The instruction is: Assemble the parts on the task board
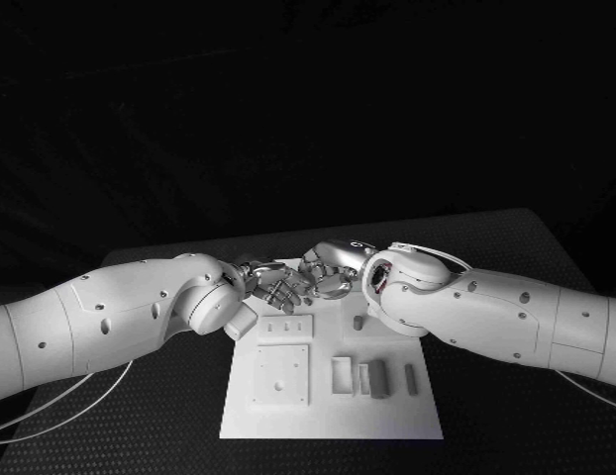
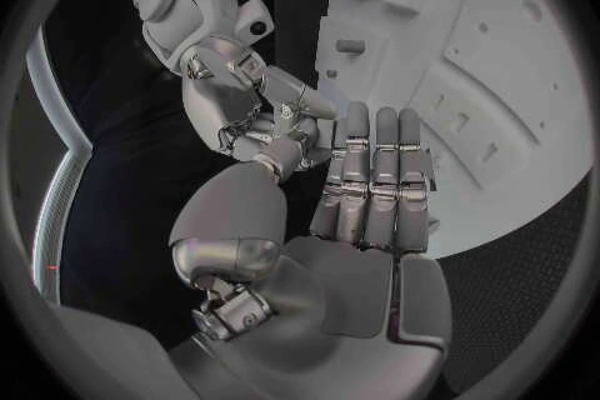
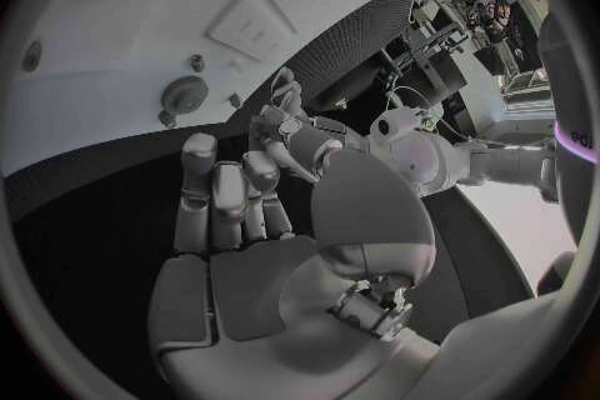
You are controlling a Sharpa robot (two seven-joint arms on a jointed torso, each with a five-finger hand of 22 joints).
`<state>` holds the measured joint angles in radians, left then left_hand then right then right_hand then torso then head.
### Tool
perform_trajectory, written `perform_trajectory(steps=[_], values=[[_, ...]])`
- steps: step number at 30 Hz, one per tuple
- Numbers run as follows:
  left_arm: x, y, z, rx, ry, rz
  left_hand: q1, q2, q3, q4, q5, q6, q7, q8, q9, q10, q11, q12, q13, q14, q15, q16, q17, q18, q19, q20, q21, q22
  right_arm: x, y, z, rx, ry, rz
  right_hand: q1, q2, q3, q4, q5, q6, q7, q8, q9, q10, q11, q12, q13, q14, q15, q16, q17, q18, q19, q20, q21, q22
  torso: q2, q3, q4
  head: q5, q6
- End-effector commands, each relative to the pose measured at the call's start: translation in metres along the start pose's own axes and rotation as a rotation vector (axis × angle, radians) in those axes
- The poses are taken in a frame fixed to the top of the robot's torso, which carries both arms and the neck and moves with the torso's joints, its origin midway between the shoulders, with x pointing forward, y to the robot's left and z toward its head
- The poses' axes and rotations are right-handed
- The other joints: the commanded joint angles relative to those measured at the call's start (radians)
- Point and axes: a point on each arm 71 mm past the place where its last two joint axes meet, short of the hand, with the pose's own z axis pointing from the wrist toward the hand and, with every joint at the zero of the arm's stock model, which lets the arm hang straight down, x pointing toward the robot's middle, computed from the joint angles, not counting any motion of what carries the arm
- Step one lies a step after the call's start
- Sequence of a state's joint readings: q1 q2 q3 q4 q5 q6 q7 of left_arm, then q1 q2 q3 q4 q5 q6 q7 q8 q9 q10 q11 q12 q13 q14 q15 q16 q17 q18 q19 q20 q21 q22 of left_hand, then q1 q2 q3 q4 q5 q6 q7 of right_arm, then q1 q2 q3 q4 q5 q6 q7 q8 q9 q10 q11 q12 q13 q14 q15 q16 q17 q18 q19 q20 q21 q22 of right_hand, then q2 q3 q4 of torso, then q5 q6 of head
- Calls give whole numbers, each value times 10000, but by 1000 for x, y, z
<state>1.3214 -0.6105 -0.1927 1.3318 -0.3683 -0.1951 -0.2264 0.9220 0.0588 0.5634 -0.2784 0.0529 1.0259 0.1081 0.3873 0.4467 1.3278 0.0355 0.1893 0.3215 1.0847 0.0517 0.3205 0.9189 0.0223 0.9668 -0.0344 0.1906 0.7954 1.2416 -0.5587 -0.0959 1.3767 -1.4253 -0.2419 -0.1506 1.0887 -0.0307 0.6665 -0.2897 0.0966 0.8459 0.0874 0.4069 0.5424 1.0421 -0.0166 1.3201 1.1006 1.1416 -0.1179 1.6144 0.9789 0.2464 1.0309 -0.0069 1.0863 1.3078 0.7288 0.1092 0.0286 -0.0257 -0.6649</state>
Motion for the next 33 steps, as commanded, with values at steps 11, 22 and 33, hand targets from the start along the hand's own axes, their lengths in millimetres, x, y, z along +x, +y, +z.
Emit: perform_trajectory(steps=[11,22,33], values=[[-5,-4,-1,212,-344,-22,-183,11,-118,-29,-42,387,-218,200,276,279,-122,185,343,279,-126,102,333,-222,70,-222,59,228,5,-3,-2,258,219,332,-98,-182,-46,-28,-21,2250,-142,37,42,102,-157,126,149,113,-61,37,76,154,12,-88,70,136,-1,1,-2,-7,1],[-8,-3,-1,201,-500,230,-153,36,-147,-66,-42,391,-234,218,360,288,-139,202,451,314,-149,83,413,-223,60,-253,112,350,6,-6,-3,501,215,467,-133,-236,-65,-26,-21,2276,-153,38,48,156,-168,149,172,129,-67,37,71,154,27,-95,70,133,2,2,-3,-24,-4],[-8,-2,0,222,-434,487,-86,72,-135,-86,-42,389,-244,222,413,279,-145,204,519,324,-156,59,461,-223,40,-261,137,427,5,-8,-3,624,141,611,-159,-282,-60,-24,-14,2276,-157,19,45,48,-175,84,48,58,-75,31,-57,154,35,-104,58,122,1,0,0,-29,-22]])
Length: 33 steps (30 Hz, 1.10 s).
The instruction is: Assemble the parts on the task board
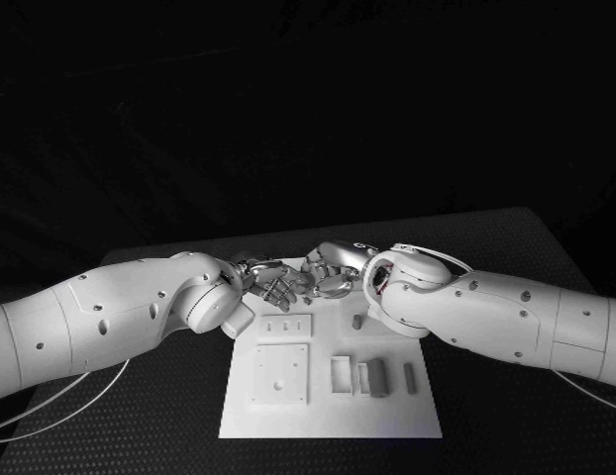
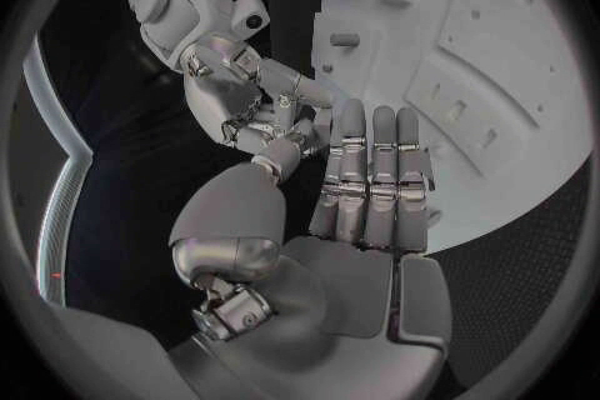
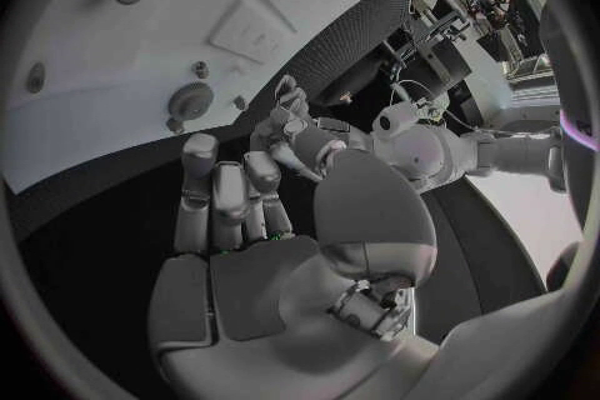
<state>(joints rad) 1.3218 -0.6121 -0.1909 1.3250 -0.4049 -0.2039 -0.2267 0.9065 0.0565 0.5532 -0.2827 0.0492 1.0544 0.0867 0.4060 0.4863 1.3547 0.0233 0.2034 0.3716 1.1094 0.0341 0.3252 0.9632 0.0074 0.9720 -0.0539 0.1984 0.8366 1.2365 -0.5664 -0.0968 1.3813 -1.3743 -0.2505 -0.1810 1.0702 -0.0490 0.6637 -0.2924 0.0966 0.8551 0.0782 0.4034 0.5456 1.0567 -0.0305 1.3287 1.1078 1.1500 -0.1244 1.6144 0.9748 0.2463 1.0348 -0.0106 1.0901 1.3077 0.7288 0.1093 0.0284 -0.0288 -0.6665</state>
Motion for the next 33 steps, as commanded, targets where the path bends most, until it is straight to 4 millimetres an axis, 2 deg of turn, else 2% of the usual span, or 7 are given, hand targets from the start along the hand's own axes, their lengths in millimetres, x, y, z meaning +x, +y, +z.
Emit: perform_trajectory(steps=[1,21,22,23,25,26,33], values=[[-3,-2,0,173,-158,206,76,96,-32,-46,-4,104,-30,35,21,9,-23,62,23,77,20,9,21,-74,-15,-66,60,20,2,-3,-1,175,82,87,22,-102,-30,4,-13,2181,-65,50,12,-118,-36,-14,-44,-40,-11,30,-38,155,-2,-68,17,120,3,0,0,-3,-6],[-14,2,-4,156,-1080,1434,139,92,-34,-61,-5,119,-42,44,52,27,-34,74,65,106,11,10,52,-74,-7,-76,95,80,-19,-52,-14,714,-1054,1668,0,-114,-16,8,-10,2158,-55,21,3,-237,-29,-93,-169,-83,-17,15,-113,155,-2,-71,-3,108,-3,-1,3,62,-64],[-14,3,-4,141,-1158,1562,149,90,-39,-60,-5,123,-44,46,59,29,-36,76,74,111,9,8,60,-74,-6,-79,106,98,-22,-55,-15,779,-1210,1722,-262,-552,-116,49,-2,1061,224,-592,-248,-516,274,-302,-262,-625,15,-76,-698,121,-167,-26,-120,73,-1,0,1,67,-70],[-15,4,-5,149,-1281,1782,158,89,-44,-58,-5,128,-46,48,67,33,-39,79,85,118,6,8,68,-74,-6,-82,117,116,-26,-60,-16,850,-1381,1776,-383,-755,-163,68,2,551,354,-876,-365,-646,414,-398,-305,-877,29,-118,-970,105,-244,-5,-174,57,-2,2,-1,72,-77],[-15,7,-6,140,-1458,2253,181,82,-58,-57,-5,137,-51,50,86,48,-47,87,114,139,-3,7,89,-74,-6,-93,144,165,-35,-67,-16,961,-1759,2023,-383,-784,-126,81,-4,502,438,-910,-374,-800,428,-516,-358,-1007,348,-193,-998,109,-349,31,-254,36,-2,7,-2,78,-94],[-13,11,-7,62,-1475,2458,194,78,-67,-58,-5,142,-54,50,97,53,-51,90,131,150,-8,5,102,-74,-8,-100,160,194,-39,-70,-16,986,-1922,2168,-373,-784,-72,117,-17,472,641,-937,-375,-991,630,-648,-434,-1183,534,-274,-1013,118,-477,107,-356,12,-2,7,-2,78,-94],[-10,21,-7,-380,-1594,3868,267,9,-132,-49,-5,219,-92,54,187,166,-109,152,297,286,-68,11,216,-68,14,-168,308,451,-72,-85,-15,1027,-2759,2509,-349,-735,-68,114,-19,432,678,-965,-376,-1023,667,-641,-470,-1247,568,-269,-1008,141,-503,181,-378,14,0,10,5,76,-183]])
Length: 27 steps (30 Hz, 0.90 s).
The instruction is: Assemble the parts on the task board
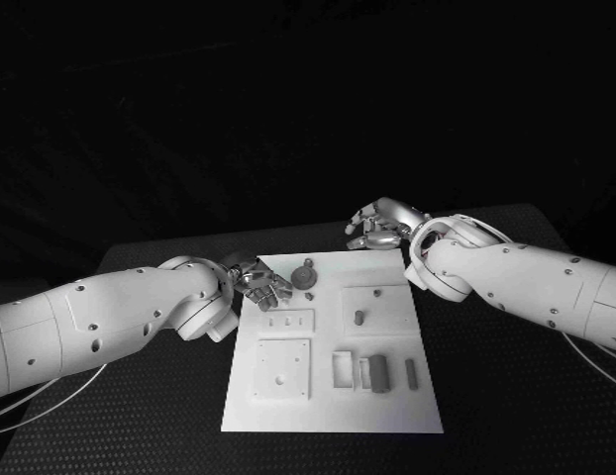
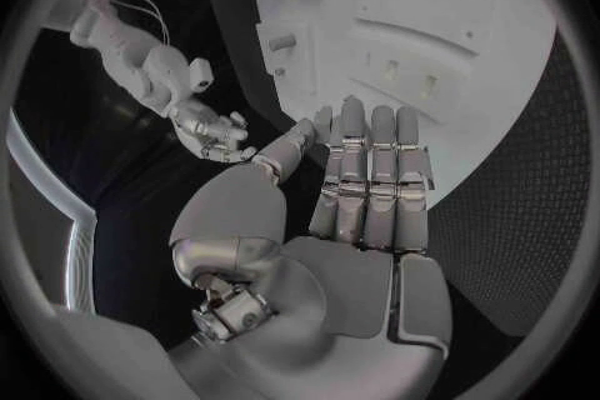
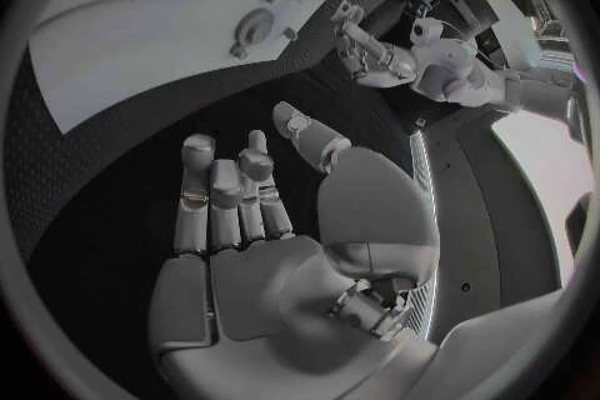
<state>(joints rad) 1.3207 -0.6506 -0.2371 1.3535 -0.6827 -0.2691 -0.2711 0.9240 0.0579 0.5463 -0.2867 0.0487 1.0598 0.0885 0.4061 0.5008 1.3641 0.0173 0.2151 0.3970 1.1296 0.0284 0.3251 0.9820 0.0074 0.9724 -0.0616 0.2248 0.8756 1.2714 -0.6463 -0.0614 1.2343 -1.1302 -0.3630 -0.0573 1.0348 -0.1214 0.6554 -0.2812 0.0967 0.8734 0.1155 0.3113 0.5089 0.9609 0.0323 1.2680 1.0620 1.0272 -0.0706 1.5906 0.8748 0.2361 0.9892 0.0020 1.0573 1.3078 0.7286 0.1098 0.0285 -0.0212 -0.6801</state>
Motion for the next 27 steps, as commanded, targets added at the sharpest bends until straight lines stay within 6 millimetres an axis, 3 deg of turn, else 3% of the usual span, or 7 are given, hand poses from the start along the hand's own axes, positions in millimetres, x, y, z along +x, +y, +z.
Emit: perform_trajectory(steps=[1,7,10,14,19,23,27], values=[[0,1,0,-190,-411,1430,96,-17,-71,-8,0,178,-115,50,55,101,-64,55,80,113,-24,19,52,-67,20,-102,69,101,-15,1,4,-321,-570,703,5,-9,12,1,-20,238,311,-51,-9,-76,45,-36,-21,-33,36,-36,-10,248,-57,70,-57,14,0,3,4,1,-55],[9,4,2,-407,-372,2144,129,-12,-162,-7,-9,231,-129,-14,140,309,-208,344,562,365,-179,469,346,-15,250,-254,424,556,-31,-1,10,-304,-893,669,6,8,7,2,-19,213,325,-68,-10,-106,59,-41,-45,-69,51,-43,-14,257,-80,110,-75,14,-2,0,8,34,-158],[13,5,4,-467,-366,2162,228,-49,-269,-17,6,274,-156,-82,207,536,-424,1011,1327,815,-496,1567,895,104,795,-531,1045,1171,-35,-1,12,-260,-978,702,7,10,5,0,-19,206,329,-72,-10,-113,63,-41,-51,-77,54,-45,-16,257,-87,120,-80,14,-1,-2,9,44,-203],[16,6,6,-567,-347,2247,300,-68,-309,-13,-3,320,-309,-162,282,805,-703,2444,2714,1236,-865,3004,1381,211,1349,-879,1867,2004,-36,-2,13,-242,-938,714,8,17,3,-1,-19,198,333,-78,-11,-121,67,-41,-58,-87,58,-47,-17,257,-94,131,-85,14,5,-1,3,53,-248],[19,7,8,-715,-393,2406,295,-67,-101,-8,10,356,-473,-276,414,644,-877,4794,4822,1609,-1393,4955,1595,324,1956,-1323,2908,3083,-35,-1,13,-244,-900,719,7,24,0,-1,-20,187,338,-85,-11,-133,72,-41,-67,-101,63,-50,-19,257,-103,145,-91,15,4,-1,-6,30,-295],[22,6,10,-837,-427,2473,232,-59,28,-8,15,362,-500,-321,492,661,-920,5399,5272,1735,-1612,5605,1367,351,2200,-1482,3177,3380,-35,-1,13,-236,-890,720,8,33,-1,-1,-19,182,341,-88,-11,-138,75,-40,-71,-107,66,-50,-20,257,-107,152,-94,16,3,-1,1,18,-330],[26,5,11,-907,-317,2542,168,-71,87,-5,15,411,-513,-320,547,621,-931,5512,5334,1673,-1634,5833,1166,331,2203,-1519,3203,3470,-34,0,14,-242,-848,724,7,43,-2,2,-19,182,343,-89,-10,-143,77,-38,-75,-112,69,-50,-20,257,-110,158,-96,17,2,-4,-4,14,-361]])
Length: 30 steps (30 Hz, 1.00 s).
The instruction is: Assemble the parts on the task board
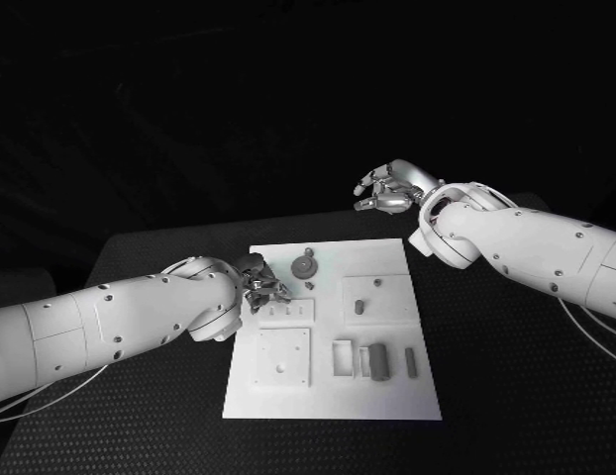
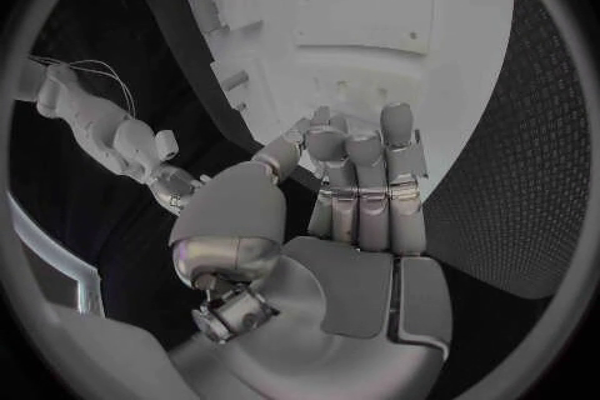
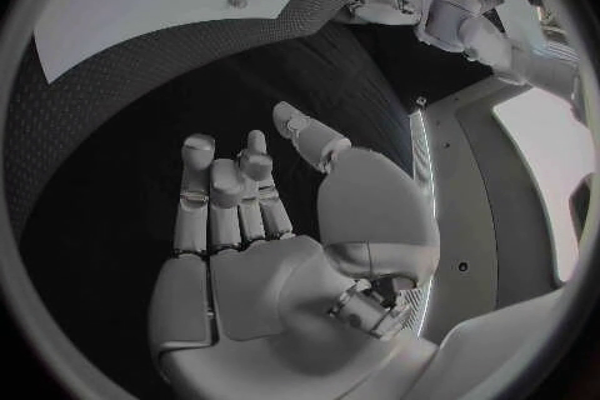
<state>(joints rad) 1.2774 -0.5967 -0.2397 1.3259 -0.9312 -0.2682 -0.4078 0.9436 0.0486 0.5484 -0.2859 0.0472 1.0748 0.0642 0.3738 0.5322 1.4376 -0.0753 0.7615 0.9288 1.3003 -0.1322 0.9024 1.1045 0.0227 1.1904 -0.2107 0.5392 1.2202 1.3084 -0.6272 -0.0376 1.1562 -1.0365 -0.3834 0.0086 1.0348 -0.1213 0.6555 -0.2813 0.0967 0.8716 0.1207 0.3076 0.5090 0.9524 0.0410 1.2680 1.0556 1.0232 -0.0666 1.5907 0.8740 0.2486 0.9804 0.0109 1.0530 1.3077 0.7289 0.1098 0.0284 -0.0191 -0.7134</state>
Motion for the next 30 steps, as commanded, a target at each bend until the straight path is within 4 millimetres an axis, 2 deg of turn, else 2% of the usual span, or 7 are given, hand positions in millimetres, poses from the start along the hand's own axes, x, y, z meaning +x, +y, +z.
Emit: perform_trajectory(steps=[1,30], values=[[2,-1,1,-181,5,260,-48,18,82,-13,31,268,-273,-1,246,-127,-7,67,22,-61,-28,115,-120,170,12,-35,54,43,1,2,0,-143,110,50,6,46,-3,3,-20,200,291,-53,-11,-59,-10,-38,-13,-73,30,-50,-12,132,-23,71,-54,17,3,-3,-2,-16,-42],[14,-1,5,-346,199,802,-330,-35,179,-1,29,502,-354,-3,479,-209,-85,221,-53,-392,-47,970,-1137,72,26,-142,-35,269,2,2,1,-124,225,50,14,76,-9,-5,-20,199,296,-56,-6,-78,-4,-28,-31,-96,38,-47,-14,132,-40,96,-63,22,0,-6,2,-52,-145]])
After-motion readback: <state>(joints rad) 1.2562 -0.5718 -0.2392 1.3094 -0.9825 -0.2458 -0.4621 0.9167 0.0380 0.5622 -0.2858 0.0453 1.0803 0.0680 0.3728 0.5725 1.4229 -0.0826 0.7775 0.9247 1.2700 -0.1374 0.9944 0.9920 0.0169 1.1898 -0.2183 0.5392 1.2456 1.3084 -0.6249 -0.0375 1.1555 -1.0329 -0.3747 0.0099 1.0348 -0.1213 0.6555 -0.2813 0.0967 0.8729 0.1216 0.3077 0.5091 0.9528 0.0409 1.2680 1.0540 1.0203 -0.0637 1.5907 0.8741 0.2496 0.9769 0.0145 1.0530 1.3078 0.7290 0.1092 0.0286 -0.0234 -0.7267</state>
